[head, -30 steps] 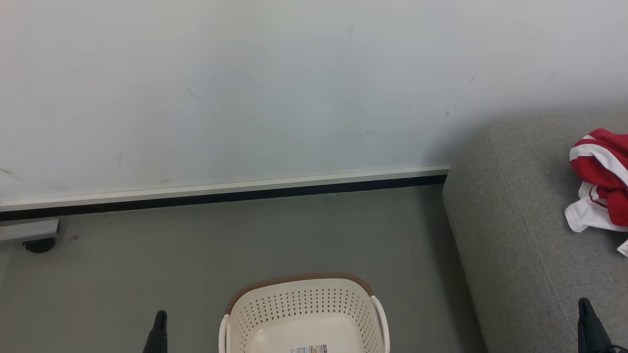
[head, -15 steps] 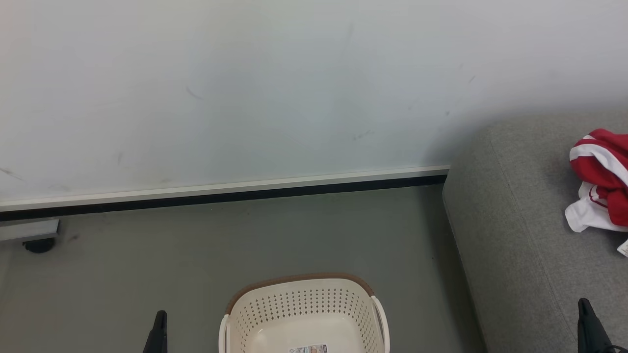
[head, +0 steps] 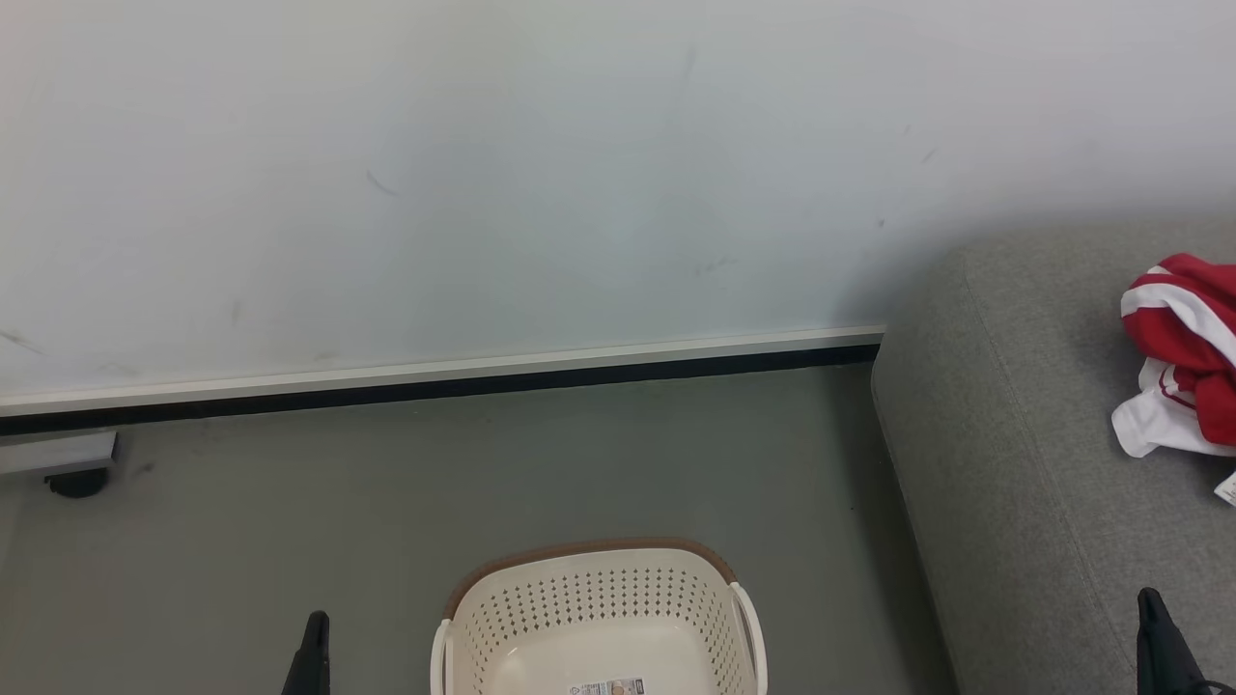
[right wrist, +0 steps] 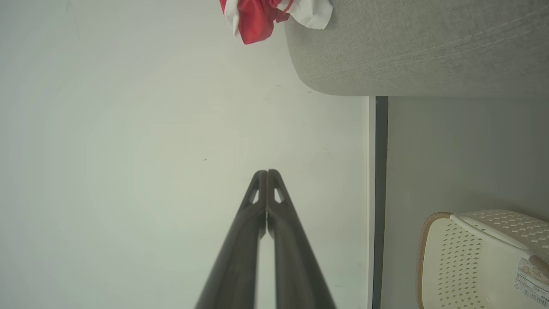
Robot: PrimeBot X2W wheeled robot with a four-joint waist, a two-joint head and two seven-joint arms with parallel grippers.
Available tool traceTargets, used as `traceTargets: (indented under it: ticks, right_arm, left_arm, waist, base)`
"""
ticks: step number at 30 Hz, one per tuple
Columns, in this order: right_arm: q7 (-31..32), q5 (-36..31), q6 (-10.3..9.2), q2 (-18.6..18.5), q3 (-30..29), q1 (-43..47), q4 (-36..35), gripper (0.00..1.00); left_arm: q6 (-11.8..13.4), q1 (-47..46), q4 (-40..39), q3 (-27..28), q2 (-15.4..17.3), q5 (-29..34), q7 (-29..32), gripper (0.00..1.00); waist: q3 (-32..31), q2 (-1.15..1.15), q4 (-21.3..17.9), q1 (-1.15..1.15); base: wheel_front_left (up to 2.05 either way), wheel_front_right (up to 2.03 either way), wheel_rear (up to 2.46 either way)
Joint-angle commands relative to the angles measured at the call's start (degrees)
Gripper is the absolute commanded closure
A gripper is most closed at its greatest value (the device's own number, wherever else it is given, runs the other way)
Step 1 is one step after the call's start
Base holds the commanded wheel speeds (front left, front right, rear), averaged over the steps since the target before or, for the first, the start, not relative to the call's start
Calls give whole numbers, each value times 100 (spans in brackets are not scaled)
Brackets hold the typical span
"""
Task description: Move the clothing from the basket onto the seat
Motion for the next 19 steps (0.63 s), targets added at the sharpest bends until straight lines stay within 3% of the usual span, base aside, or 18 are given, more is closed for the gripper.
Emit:
traceTargets:
  ticks: [1,19]
  right_arm:
    - [18,-29,2,13,-17,-10,14,100]
    - [46,-51,2,40,-48,-18,17,100]
  left_arm:
    - [-14,-55,25,14,8,13,7,100]
    - [-14,-55,26,26,-1,23,21,100]
  waist:
    - [0,0,0,0]
    - [0,0,0,0]
  base:
    - [0,0,0]
    - [0,0,0]
